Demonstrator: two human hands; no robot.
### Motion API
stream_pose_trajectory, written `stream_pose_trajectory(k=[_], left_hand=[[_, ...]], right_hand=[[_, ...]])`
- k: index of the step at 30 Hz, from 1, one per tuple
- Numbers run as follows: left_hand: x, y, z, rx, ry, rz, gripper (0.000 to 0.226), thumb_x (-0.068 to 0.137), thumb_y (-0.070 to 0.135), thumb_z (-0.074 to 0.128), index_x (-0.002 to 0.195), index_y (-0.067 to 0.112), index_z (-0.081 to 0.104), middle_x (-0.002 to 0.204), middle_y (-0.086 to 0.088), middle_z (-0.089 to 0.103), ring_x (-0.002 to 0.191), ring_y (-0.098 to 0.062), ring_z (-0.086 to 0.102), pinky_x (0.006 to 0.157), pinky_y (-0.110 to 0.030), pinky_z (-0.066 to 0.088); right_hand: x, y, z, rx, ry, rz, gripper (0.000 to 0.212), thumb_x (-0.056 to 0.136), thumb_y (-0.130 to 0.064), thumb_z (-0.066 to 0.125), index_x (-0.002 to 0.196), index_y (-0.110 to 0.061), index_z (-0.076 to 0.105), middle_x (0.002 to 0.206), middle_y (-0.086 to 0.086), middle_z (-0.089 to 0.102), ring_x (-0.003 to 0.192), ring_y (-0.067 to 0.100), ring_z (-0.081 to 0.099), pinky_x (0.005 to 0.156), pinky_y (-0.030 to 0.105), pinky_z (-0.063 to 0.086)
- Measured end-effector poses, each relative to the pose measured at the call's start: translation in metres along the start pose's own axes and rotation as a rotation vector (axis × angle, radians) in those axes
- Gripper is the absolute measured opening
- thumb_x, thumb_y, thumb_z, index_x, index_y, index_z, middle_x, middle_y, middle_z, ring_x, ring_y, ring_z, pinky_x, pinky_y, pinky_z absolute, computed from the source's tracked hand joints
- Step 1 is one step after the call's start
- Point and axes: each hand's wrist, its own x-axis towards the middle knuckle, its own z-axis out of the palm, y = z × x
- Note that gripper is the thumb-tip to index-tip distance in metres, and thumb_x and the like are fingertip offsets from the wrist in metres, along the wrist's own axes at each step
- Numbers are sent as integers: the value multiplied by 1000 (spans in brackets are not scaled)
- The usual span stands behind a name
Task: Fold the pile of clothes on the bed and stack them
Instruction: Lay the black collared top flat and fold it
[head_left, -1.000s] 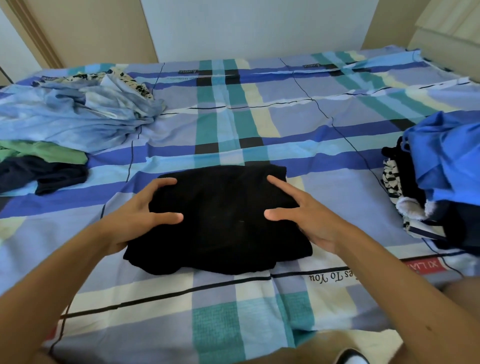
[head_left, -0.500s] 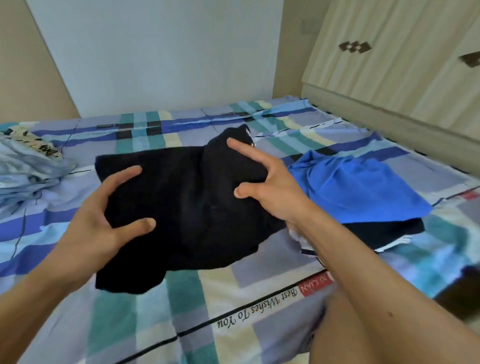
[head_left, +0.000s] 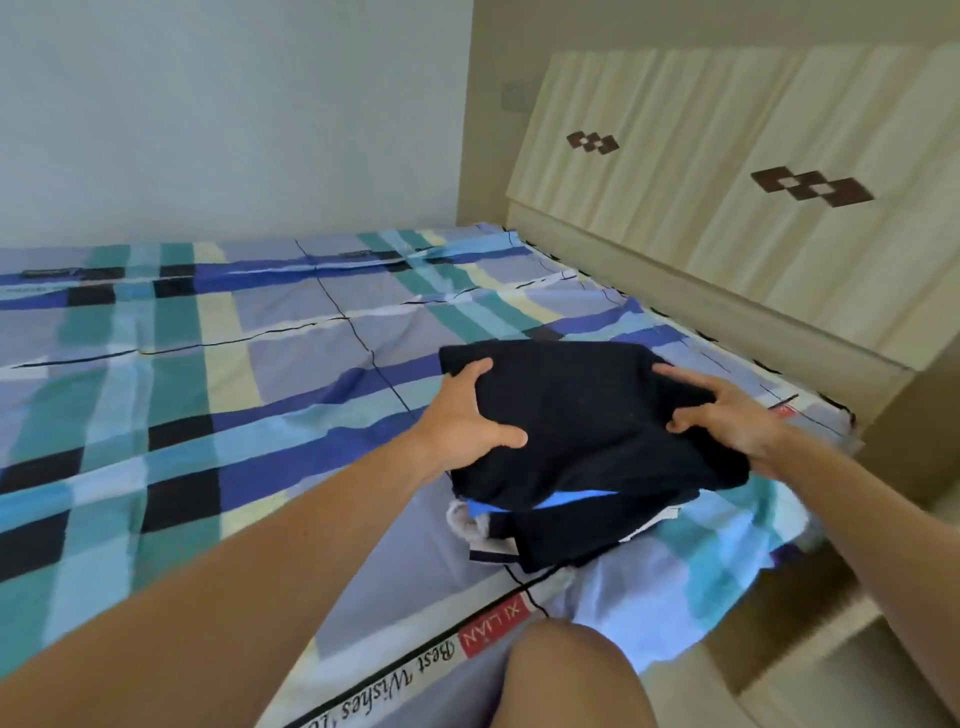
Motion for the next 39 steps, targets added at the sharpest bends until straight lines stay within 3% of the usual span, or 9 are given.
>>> stream_pose_trajectory(k=[3,7,10,12,17,30,34,36,39], left_hand=[[-3,6,-6,203,-71,-79,117,65,37,92,157,31,19,155,-4,24,141,-27,36,116,-42,36],[-3,62,-26,837,-16,-73,135,55,79,76,158,35,2,164,-5,-1,150,-37,10,120,-53,20],[16,90,-12,797,35,205,125,62,85,65,159,34,5,167,0,-2,154,-27,0,123,-52,12],[30,85,4,848,-61,234,126,63,90,58,159,33,2,168,1,-6,154,-25,-9,124,-53,3],[37,0,28,888,-157,135,142,49,95,60,155,40,-16,168,3,-12,154,-29,-11,122,-60,1],[22,-8,21,735,14,263,127,55,90,65,157,32,15,164,2,20,151,-22,17,122,-52,16],[-7,-1,-12,485,65,288,92,73,57,80,149,28,37,146,3,48,135,-17,44,113,-42,37],[-27,-1,-35,300,91,298,74,79,41,81,142,29,46,129,5,60,121,-11,55,104,-39,47],[-62,-3,-77,181,184,348,57,80,30,83,131,30,56,113,9,67,108,-4,62,94,-36,54]], right_hand=[[4,21,-4,37,-81,96,84,59,-8,71,136,-38,56,142,3,56,115,26,63,86,35,53],[21,-20,-19,-382,73,-93,99,66,-25,80,152,-39,33,155,-9,31,141,17,36,99,31,38],[25,-60,2,-277,143,-377,81,82,-35,78,149,-45,33,151,-19,31,136,2,33,108,27,29],[29,-65,23,-325,59,-422,77,85,-50,72,150,-44,32,157,-22,24,141,1,28,115,27,23],[32,13,65,-638,-67,-376,117,54,-103,39,155,-48,19,167,-15,3,153,6,-2,125,47,-2],[27,10,64,-586,-57,-310,104,65,-90,51,155,-47,21,167,-15,6,153,6,2,125,47,0],[17,-27,57,-540,-32,-251,83,77,-67,69,149,-39,40,160,-11,31,147,12,29,122,40,23],[14,-48,65,-509,82,-312,69,80,-56,75,140,-31,54,146,-8,52,135,13,47,114,38,37],[1,-81,101,-335,60,-413,59,83,-42,78,136,-28,58,136,-11,60,126,7,56,109,36,45]])
